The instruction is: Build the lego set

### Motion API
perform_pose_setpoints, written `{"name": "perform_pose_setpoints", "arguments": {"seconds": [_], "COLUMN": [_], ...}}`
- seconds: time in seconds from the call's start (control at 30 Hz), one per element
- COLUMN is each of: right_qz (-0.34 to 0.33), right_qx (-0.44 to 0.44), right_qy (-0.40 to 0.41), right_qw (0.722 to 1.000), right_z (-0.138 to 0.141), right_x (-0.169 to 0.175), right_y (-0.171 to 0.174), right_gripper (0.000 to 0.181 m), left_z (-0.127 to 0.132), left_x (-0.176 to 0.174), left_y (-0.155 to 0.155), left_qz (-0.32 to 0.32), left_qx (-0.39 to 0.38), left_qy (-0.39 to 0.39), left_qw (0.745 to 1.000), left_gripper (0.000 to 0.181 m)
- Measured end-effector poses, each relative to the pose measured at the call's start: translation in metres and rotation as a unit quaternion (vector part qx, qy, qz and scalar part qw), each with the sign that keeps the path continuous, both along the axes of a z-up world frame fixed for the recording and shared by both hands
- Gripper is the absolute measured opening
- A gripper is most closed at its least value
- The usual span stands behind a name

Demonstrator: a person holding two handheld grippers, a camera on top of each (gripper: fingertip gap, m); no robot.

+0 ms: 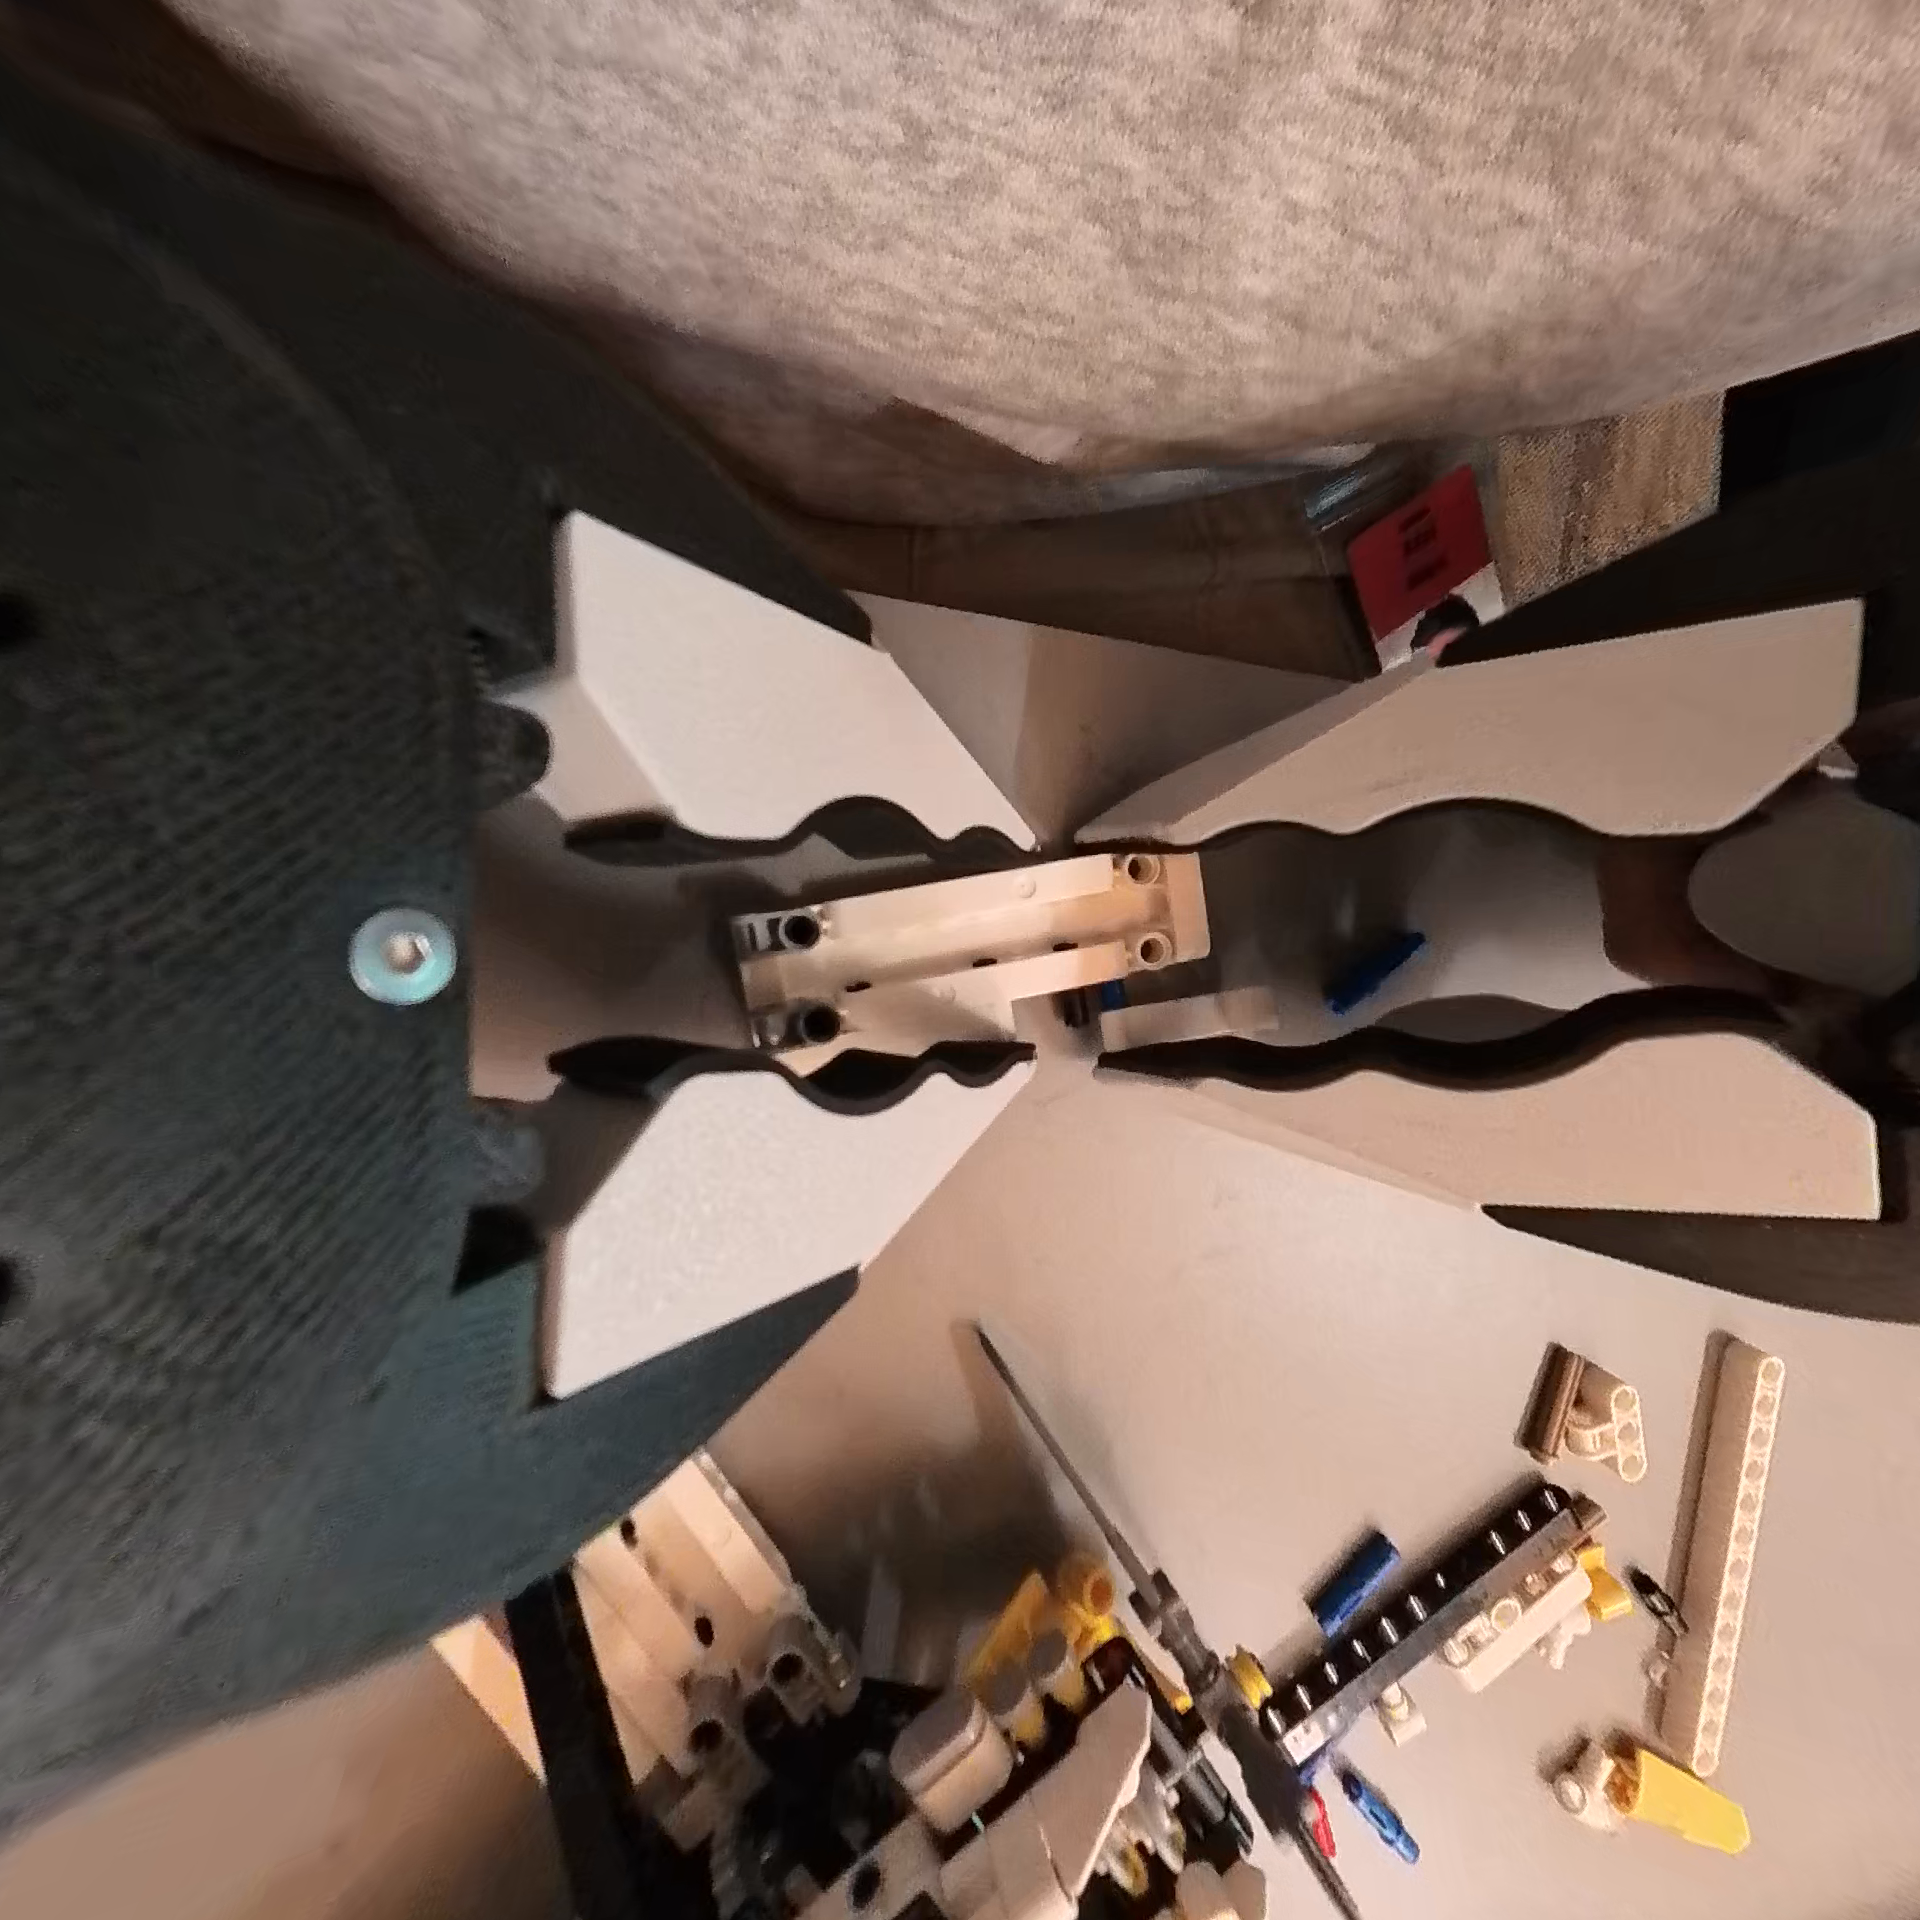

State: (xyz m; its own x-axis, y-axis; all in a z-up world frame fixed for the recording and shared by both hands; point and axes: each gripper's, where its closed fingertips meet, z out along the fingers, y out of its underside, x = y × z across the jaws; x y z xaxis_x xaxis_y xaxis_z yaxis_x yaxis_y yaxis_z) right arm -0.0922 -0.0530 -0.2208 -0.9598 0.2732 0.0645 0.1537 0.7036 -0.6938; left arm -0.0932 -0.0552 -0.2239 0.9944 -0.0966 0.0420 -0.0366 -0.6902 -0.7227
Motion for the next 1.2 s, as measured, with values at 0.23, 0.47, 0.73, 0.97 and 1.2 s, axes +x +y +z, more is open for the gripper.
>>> {"name": "perform_pose_setpoints", "arguments": {"seconds": [0.23,0.47,0.73,0.97,1.2], "right_qz": [-0.011,-0.011,-0.009,-0.012,-0.013], "right_qx": [-0.021,-0.034,-0.039,-0.044,-0.045], "right_qy": [0.003,0.001,0.003,0.003,0.001], "right_qw": [1.0,0.999,0.999,0.999,0.999], "right_z": [0.0004,0.0006,0.0006,0.0004,0.0003], "right_x": [0.0002,0.0008,0.0003,0.0001,-0.0006], "right_y": [0.0003,-0.0002,-0.0003,-0.0001,0.0003], "right_gripper": [0.032,0.032,0.032,0.032,0.032], "left_z": [-0.0024,-0.002,-0.0017,-0.0015,-0.0004], "left_x": [-0.001,0.0002,0.0034,0.0034,0.0037], "left_y": [-0.0016,-0.0014,-0.0014,-0.0013,-0.0006], "left_qz": [0.014,0.0,-0.011,-0.011,-0.009], "left_qx": [-0.009,-0.009,-0.01,-0.01,-0.008], "left_qy": [-0.016,-0.029,-0.042,-0.049,-0.059], "left_qw": [1.0,1.0,0.999,0.999,0.998], "left_gripper": [0.039,0.039,0.032,0.032,0.032]}}
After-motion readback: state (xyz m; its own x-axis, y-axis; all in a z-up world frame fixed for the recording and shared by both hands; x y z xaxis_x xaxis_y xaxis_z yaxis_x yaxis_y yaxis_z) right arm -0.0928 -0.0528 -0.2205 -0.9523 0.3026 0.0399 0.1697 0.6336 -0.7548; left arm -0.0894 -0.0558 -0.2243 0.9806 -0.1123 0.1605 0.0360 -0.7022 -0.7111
